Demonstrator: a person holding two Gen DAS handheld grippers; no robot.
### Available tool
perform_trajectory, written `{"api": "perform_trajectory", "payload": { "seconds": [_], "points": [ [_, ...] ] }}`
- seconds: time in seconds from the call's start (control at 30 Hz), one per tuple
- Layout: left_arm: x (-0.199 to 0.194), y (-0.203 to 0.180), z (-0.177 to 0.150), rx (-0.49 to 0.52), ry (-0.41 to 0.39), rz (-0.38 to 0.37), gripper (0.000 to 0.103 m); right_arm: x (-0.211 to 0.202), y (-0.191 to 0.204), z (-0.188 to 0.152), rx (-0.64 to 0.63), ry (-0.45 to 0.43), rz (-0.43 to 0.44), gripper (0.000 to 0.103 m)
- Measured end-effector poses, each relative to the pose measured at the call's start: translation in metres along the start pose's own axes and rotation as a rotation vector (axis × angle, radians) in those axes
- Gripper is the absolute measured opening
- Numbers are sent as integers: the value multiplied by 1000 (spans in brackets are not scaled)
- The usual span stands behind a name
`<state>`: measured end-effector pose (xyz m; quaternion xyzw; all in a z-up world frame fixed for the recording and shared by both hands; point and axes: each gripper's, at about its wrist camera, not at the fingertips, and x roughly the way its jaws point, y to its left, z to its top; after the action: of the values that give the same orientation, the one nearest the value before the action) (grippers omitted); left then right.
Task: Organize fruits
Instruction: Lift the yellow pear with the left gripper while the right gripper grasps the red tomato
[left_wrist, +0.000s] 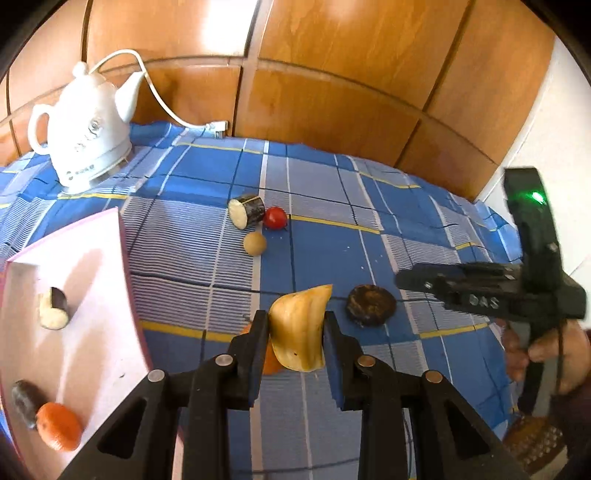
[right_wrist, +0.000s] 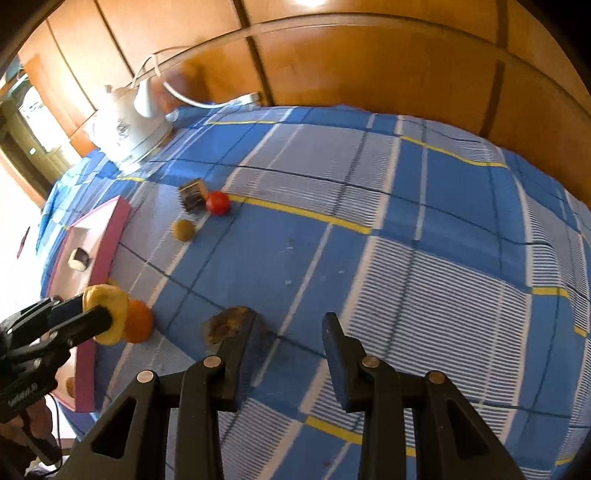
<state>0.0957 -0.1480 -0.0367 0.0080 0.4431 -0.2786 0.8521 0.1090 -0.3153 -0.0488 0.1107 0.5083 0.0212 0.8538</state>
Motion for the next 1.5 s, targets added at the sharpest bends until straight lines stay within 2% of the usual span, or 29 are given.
{"api": "perform_trajectory", "payload": {
  "seconds": [0.17, 0.27, 0.5, 0.6, 0.8, 0.97, 1.0, 1.07, 1.5],
  "points": [
    [-17, 2, -11, 8, -23, -14, 29, 8, 20, 23, 15, -12, 67, 35],
    [-24, 4, -17, 14, -29, -19, 29, 21, 37, 41, -7, -19, 76, 34],
    [-31, 15, -29, -13, -24, -33, 29, 57, 68, 75, -82, 3, 33, 34],
    [-32, 18, -31, -21, -24, -38, 29, 74, 80, 85, -156, 30, -27, 34],
    [-38, 23, -32, -39, -36, -54, 29, 97, 86, 96, -210, 75, -74, 34],
    [-37, 25, -33, -52, -32, -61, 29, 114, 88, 99, -225, 102, -97, 32],
    [-37, 26, -34, -56, -31, -60, 29, 115, 86, 100, -213, 97, -100, 25],
    [-38, 28, -34, -61, -32, -58, 29, 113, 82, 98, -200, 87, -88, 25],
    [-62, 41, -35, -113, -85, -23, 29, 44, 37, 46, -192, 34, -146, 25]
  ]
}}
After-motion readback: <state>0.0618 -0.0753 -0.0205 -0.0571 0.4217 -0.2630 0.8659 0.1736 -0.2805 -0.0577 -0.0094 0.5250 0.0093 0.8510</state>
